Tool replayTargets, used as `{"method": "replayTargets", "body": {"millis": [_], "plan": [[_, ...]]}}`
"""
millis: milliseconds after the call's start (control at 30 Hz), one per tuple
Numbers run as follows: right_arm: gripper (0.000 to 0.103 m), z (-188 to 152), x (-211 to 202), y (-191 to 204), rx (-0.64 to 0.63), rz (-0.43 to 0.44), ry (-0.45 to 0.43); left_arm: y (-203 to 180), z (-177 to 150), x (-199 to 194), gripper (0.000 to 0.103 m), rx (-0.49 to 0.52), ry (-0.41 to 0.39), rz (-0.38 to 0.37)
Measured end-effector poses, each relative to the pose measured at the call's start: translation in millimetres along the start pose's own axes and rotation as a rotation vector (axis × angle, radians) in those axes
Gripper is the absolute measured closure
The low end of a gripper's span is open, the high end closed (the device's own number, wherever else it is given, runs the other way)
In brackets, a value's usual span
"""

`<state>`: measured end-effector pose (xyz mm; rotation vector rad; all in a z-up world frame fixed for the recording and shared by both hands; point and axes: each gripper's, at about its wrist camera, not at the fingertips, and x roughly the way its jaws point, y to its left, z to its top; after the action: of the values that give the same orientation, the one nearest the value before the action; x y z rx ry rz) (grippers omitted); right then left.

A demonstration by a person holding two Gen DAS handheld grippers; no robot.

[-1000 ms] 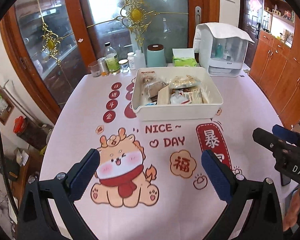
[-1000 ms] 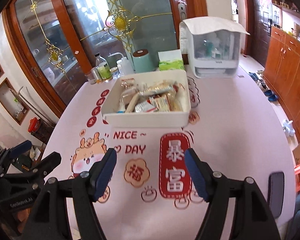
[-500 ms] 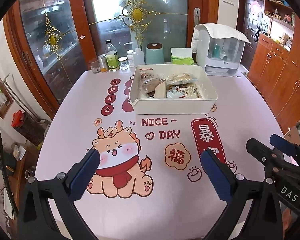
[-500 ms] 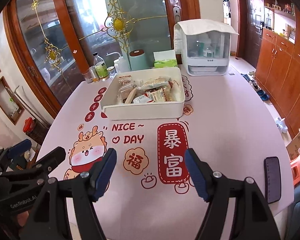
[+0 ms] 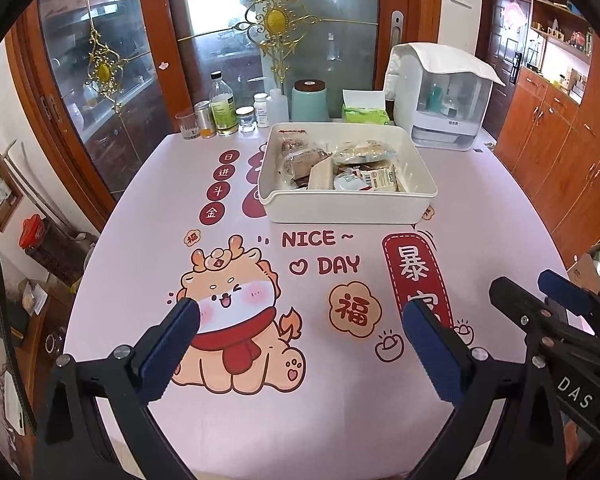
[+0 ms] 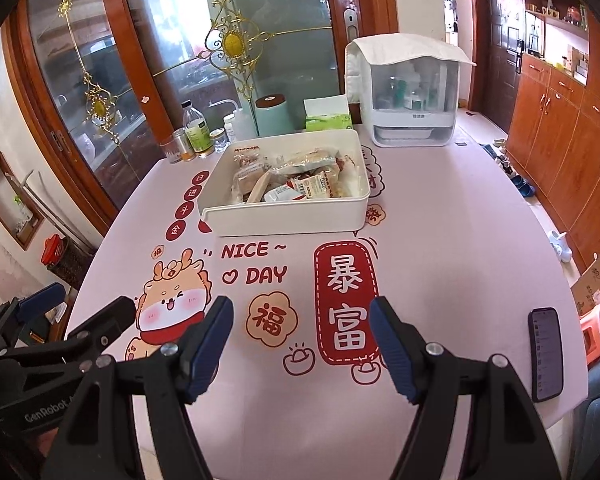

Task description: Organize snacks

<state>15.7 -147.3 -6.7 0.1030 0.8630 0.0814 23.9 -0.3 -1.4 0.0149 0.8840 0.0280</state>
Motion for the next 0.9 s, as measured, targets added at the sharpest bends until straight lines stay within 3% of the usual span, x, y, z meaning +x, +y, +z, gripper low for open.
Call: {"method": "replayTargets", "body": {"millis": [900], "plan": [[0.032, 5, 9, 9, -0.025, 0.001, 0.015, 8, 7, 11, 0.002, -0.038, 0.019, 0.007]]}}
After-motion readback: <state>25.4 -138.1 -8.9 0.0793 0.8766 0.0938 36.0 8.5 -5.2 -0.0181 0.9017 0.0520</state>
